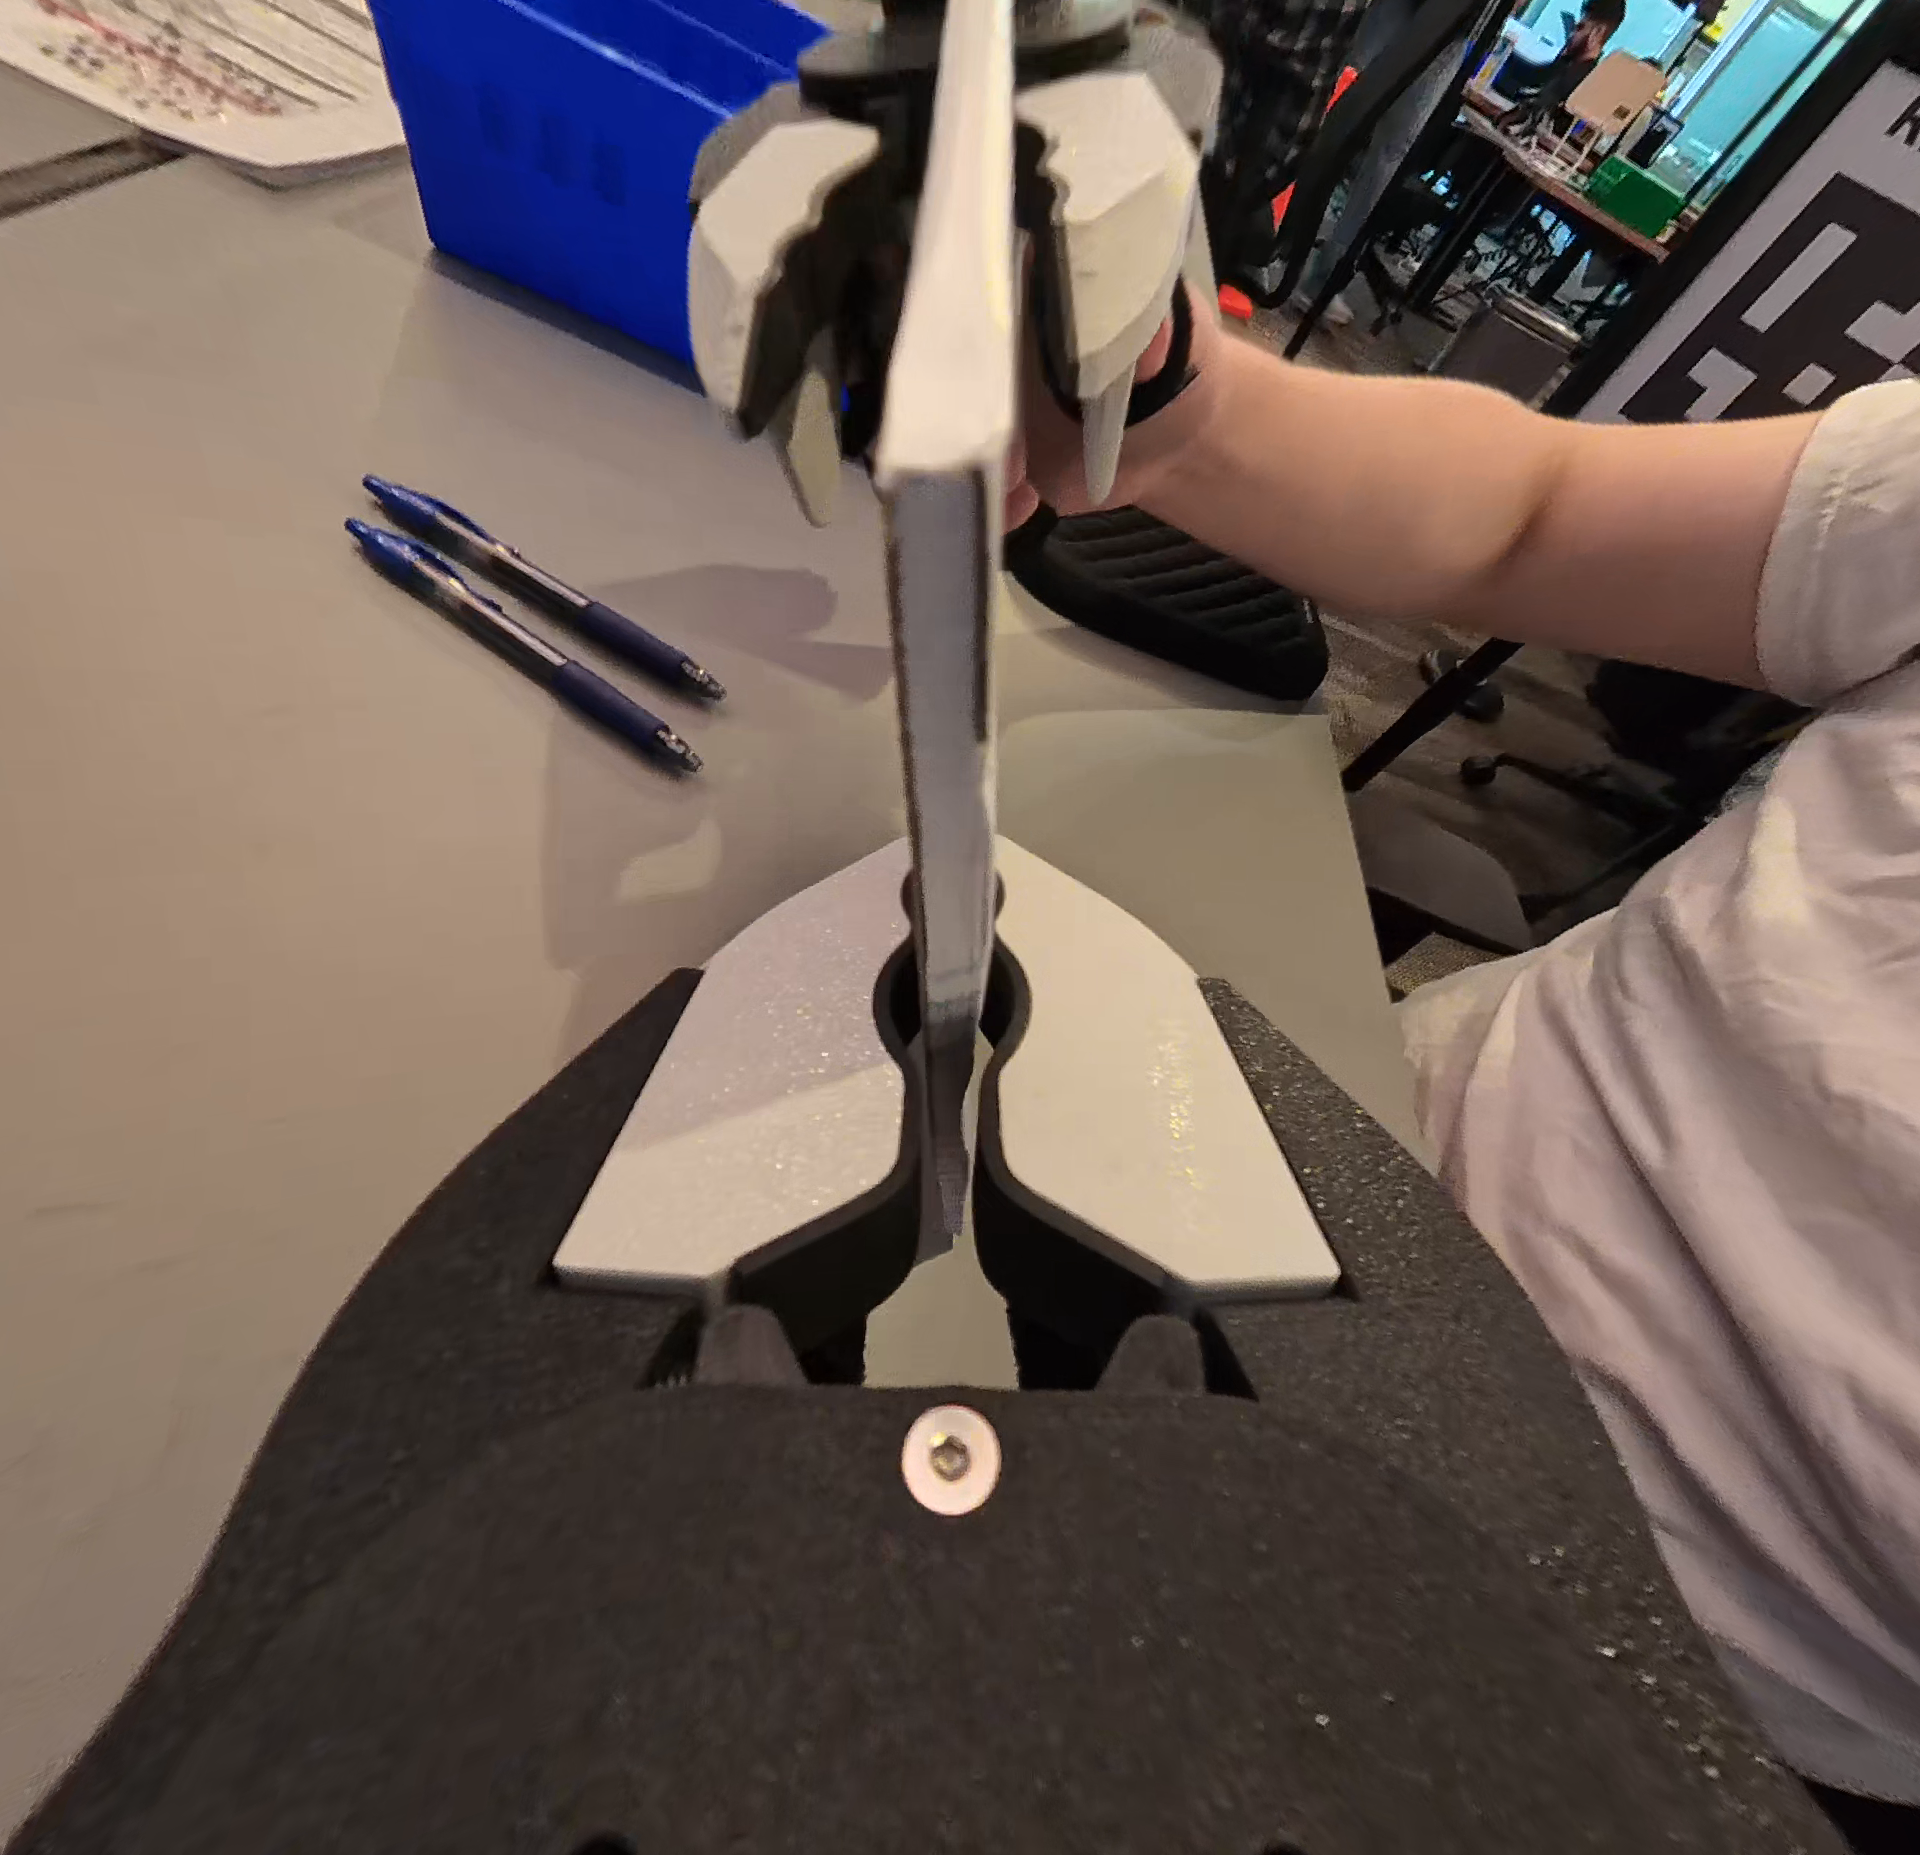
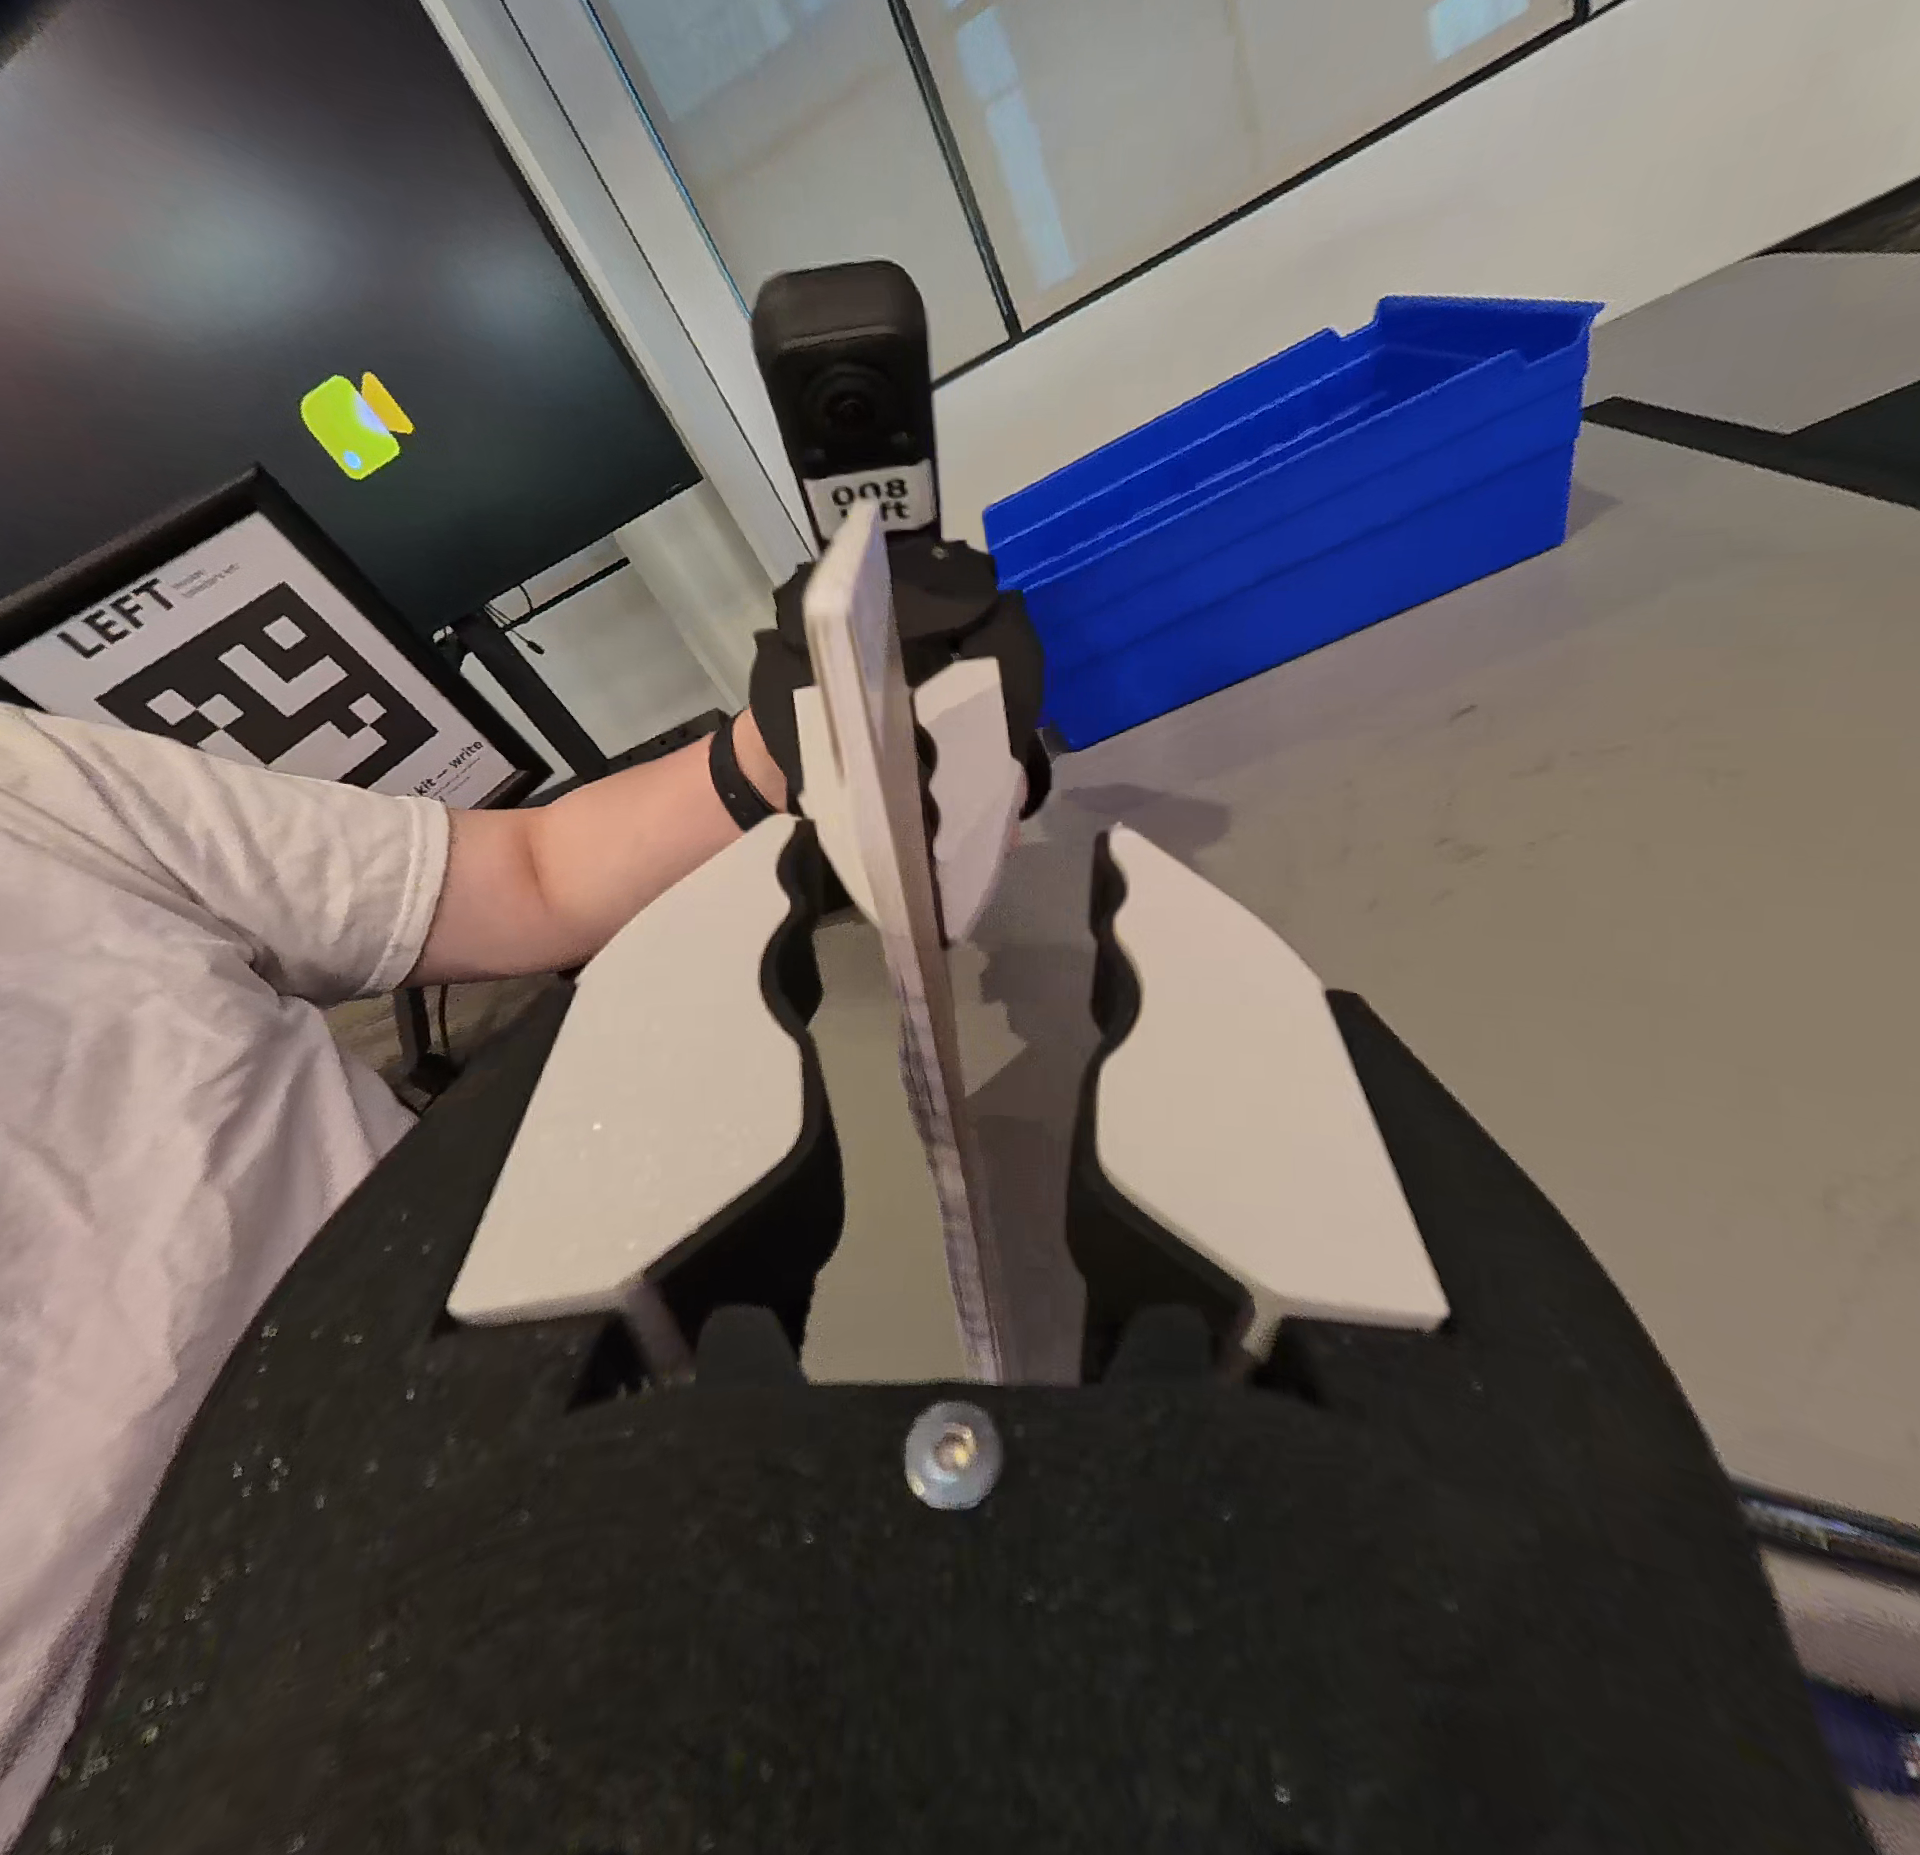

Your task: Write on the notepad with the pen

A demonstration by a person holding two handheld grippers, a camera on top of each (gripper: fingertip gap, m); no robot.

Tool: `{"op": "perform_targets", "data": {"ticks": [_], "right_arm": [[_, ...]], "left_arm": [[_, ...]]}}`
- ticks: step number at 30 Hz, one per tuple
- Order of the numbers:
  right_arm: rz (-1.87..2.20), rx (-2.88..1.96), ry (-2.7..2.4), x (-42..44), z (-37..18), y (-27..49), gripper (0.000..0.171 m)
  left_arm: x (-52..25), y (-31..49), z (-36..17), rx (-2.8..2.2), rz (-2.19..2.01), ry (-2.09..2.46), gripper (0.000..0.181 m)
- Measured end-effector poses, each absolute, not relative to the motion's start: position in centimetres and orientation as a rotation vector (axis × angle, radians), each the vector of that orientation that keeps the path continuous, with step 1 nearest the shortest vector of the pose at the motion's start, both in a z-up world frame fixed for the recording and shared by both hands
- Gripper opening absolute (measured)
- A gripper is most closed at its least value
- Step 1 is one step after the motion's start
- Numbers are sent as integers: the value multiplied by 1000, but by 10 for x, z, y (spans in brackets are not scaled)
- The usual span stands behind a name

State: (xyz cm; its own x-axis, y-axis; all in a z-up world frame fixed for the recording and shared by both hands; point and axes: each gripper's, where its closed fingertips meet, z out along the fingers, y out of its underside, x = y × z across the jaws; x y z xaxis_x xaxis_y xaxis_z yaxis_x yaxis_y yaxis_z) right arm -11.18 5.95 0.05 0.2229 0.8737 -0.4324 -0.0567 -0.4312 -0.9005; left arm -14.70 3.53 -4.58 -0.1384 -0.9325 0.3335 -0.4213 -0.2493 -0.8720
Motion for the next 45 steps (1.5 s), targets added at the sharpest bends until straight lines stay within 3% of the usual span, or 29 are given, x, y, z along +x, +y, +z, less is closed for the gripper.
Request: {"op": "perform_targets", "data": {"ticks": [8, 11, 13, 16, 20, 25, 28, 31, 34, 37, 41, 45], "right_arm": [[1339, -1643, -775, -109, -22, 42, 46], [1390, -1591, -772, -113, -14, 38, 31], [1417, -1552, -814, -115, -7, 32, 6], [1351, -1576, -853, -117, -9, 31, 4], [1281, -1640, -835, -108, -5, 37, 4], [1112, -1694, -833, -42, 80, 42, 5], [1008, -1829, -724, 40, 151, 48, 5], [903, -2036, -497, 133, 175, 56, 5], [868, -2218, -184, 213, 142, 61, 5], [862, -2354, 90, 266, 73, 61, 5], [984, -2423, 326, 284, -11, 60, 4], [1008, -2477, 391, 283, -58, 62, 4]], "left_arm": [[-147, 33, -4, -1551, -1452, 1388, 4], [-148, 35, 4, -1541, -1480, 1346, 4], [-149, 36, 3, -1545, -1482, 1334, 4], [-151, 35, 0, -1586, -1535, 1306, 4], [-157, 44, 13, -1569, -1563, 1205, 41], [-174, 47, 35, -1532, -1479, 1178, 48], [-188, 41, 44, -1540, -1423, 1215, 46], [-196, 33, 49, -1557, -1360, 1263, 45], [-198, 24, 54, -1550, -1331, 1292, 45], [-193, 15, 56, -1542, -1323, 1313, 45], [-186, 7, 53, -1570, -1297, 1343, 46], [-185, 0, 54, -1591, -1255, 1378, 46]]}}
